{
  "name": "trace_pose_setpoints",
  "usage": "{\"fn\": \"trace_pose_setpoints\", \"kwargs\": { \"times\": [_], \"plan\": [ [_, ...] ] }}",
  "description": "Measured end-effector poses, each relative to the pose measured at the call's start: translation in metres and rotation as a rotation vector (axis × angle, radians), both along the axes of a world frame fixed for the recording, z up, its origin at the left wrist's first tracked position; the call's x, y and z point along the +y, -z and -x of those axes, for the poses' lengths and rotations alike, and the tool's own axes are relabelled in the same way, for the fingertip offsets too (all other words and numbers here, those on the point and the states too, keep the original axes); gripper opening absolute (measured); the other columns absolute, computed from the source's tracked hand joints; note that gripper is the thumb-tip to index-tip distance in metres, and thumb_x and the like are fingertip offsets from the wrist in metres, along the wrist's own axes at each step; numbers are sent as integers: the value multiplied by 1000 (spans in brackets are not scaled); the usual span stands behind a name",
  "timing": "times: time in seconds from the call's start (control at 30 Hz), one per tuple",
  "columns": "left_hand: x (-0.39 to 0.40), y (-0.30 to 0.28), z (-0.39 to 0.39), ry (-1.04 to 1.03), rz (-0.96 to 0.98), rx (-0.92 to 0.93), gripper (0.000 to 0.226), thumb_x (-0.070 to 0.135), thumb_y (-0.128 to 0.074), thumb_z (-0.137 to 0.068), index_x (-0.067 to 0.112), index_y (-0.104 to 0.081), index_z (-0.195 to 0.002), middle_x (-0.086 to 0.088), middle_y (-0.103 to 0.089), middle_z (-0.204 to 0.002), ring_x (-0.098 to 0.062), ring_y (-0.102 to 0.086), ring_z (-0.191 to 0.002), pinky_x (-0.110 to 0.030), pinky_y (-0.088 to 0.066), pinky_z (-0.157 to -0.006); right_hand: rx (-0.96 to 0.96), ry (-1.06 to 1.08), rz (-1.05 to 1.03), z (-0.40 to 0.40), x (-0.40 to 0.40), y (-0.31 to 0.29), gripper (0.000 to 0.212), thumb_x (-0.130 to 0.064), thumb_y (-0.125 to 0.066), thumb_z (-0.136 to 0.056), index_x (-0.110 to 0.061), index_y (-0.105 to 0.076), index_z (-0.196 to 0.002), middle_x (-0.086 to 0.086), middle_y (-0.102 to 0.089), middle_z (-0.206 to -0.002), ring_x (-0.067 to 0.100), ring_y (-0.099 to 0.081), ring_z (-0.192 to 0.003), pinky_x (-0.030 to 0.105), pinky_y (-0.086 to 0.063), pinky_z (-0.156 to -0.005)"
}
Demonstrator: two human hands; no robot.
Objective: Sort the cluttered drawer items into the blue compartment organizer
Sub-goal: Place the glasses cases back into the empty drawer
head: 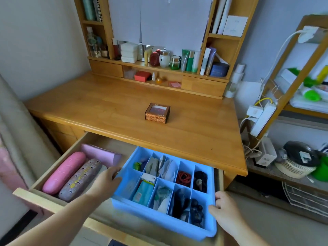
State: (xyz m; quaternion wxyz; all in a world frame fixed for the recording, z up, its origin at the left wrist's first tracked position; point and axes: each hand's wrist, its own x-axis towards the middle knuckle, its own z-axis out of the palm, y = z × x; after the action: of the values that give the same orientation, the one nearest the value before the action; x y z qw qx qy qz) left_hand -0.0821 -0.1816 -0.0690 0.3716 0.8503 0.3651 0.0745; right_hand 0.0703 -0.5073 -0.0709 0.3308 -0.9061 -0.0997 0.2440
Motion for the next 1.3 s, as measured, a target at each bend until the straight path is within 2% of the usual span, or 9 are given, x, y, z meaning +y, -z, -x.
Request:
{"fn": "trace_pose_setpoints", "kwargs": {
  "times": [0.13, 0.3, 0.4, 0.7, 0.9, 1.07, 1.13, 1.2, 1.3],
  "plan": [
    [0, 16, -23, 4, 20, -24, 32, 3, -57, -86, 14, -60, -115, -4, -67, -90, -20, -63, -79, -30, -51, -66, -135, -3, 70, -15, 4, 15, 15, -19, -58, -81, -22, -45, -90, 0, -54, -56, 16, -53, -51, 36, -43, -53],
    [3, 28, -54, -8, 26, -43, 33, 6, -56, -90, 12, -55, -122, -8, -64, -97, -26, -64, -87, -38, -55, -71, -271, -52, 180, -38, 10, 19, 35, -27, -54, -90, -20, -47, -124, -4, -56, -61, 12, -57, -56, 29, -42, -50],
    [7, 34, -68, -20, 28, -30, 34, 9, -55, -92, 12, -52, -126, -7, -60, -98, -26, -61, -88, -33, -52, -65, -405, -151, 258, -44, 14, 22, 51, -25, -47, -93, -24, -31, -142, -4, -56, -63, 14, -54, -56, 30, -39, -51],
    [7, 39, -90, 7, 66, 18, 42, 13, -51, -95, 17, -45, -136, -7, -59, -103, -25, -60, -92, -25, -48, -50, -626, -205, 292, -63, 11, 39, 17, -10, -57, -84, -21, -67, -94, -1, -67, -67, 26, -60, -58, 26, -29, -49],
    [9, 18, -86, 85, -34, 197, 46, 27, -48, -97, 17, -40, -142, -8, -63, -101, -25, -61, -93, -35, -52, -76, -501, -284, 388, -62, 18, 13, 22, -25, -43, -95, -29, -58, -111, -6, -63, -74, 19, -57, -65, 28, -41, -55],
    [14, -21, -80, 141, -317, 119, 32, 35, -50, -93, 22, -58, -121, 2, -68, -99, -19, -62, -92, -27, -47, -77, -754, -376, 62, -55, 41, -36, 11, -27, -57, -90, -26, -68, -93, -12, -61, -63, 9, -52, -54, 24, -39, -46],
    [15, -40, -84, 158, -398, -28, 24, 33, -54, -91, 23, -64, -110, 5, -67, -92, -15, -61, -80, -26, -47, -70, -825, -386, -53, -66, 56, -51, 9, -22, -62, -88, -22, -70, -92, -10, -68, -80, 9, -58, -68, 20, -43, -55],
    [16, -56, -94, 171, -423, -170, 24, 31, -59, -89, 22, -64, -111, 6, -62, -93, -11, -57, -77, -27, -50, -70, -850, -389, -26, -88, 70, -57, 14, -23, -61, -90, -19, -70, -100, -5, -68, -102, 16, -60, -96, 28, -48, -80],
    [21, -73, -123, 149, -419, -255, 49, 37, -64, -86, 18, -51, -129, -2, -55, -120, -15, -57, -100, -26, -48, -81, -640, -345, 162, -123, 77, -51, 34, -35, -50, -96, -28, -56, -129, -6, -43, -144, 17, -35, -135, 34, -26, -111]
  ]
}}
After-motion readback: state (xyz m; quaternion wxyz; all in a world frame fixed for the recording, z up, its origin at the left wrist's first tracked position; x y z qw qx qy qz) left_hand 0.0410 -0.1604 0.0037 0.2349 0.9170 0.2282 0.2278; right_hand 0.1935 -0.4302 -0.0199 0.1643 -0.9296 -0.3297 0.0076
